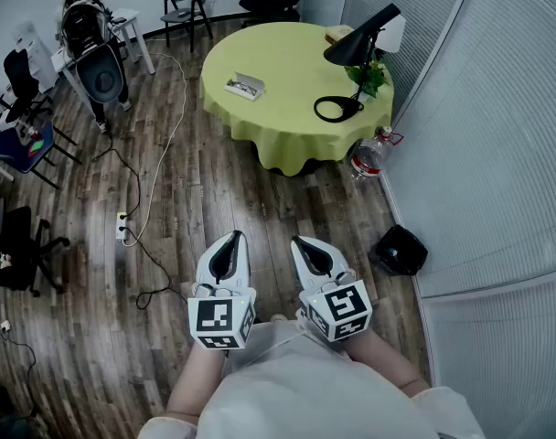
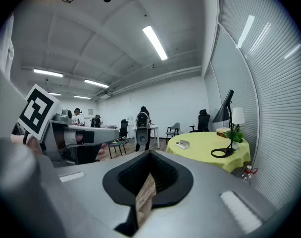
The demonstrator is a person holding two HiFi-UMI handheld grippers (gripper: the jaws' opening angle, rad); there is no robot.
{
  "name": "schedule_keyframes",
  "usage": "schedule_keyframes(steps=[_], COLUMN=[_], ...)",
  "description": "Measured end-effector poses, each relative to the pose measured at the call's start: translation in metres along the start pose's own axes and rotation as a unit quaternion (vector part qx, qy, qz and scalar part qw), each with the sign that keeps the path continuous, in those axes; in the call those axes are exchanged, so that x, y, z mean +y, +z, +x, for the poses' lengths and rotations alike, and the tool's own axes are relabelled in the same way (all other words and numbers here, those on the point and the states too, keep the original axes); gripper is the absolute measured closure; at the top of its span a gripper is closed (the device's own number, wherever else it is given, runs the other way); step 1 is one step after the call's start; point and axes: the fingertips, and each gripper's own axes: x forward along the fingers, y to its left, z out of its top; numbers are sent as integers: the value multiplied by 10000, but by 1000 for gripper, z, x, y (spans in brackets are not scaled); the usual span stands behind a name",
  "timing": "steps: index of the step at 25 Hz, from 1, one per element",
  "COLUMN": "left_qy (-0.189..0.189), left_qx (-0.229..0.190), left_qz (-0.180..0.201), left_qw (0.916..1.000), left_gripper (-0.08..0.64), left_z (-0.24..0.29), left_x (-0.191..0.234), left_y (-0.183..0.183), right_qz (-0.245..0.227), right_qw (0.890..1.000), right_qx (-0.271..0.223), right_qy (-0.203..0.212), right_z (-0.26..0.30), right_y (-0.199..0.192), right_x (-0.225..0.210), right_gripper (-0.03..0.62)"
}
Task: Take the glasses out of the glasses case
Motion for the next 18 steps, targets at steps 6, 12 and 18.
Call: schedule_keyframes(steps=[6, 12, 18], left_qy=[16, 18, 73], left_qx=[15, 77, 204], left_qz=[-13, -43, -26], left_qw=[10000, 10000, 9998], left_gripper=[554, 554, 554], left_z=[3, 5, 9], left_x=[0, 3, 15], left_y=[-1, -7, -17], right_qz=[89, 196, 427], right_qw=[9999, 9997, 9987], right_qx=[86, 85, 75], right_qy=[-70, -140, -255], right_z=[-1, 0, 12], right_y=[-3, -5, -10], right_x=[-6, -9, -12], right_gripper=[592, 592, 593])
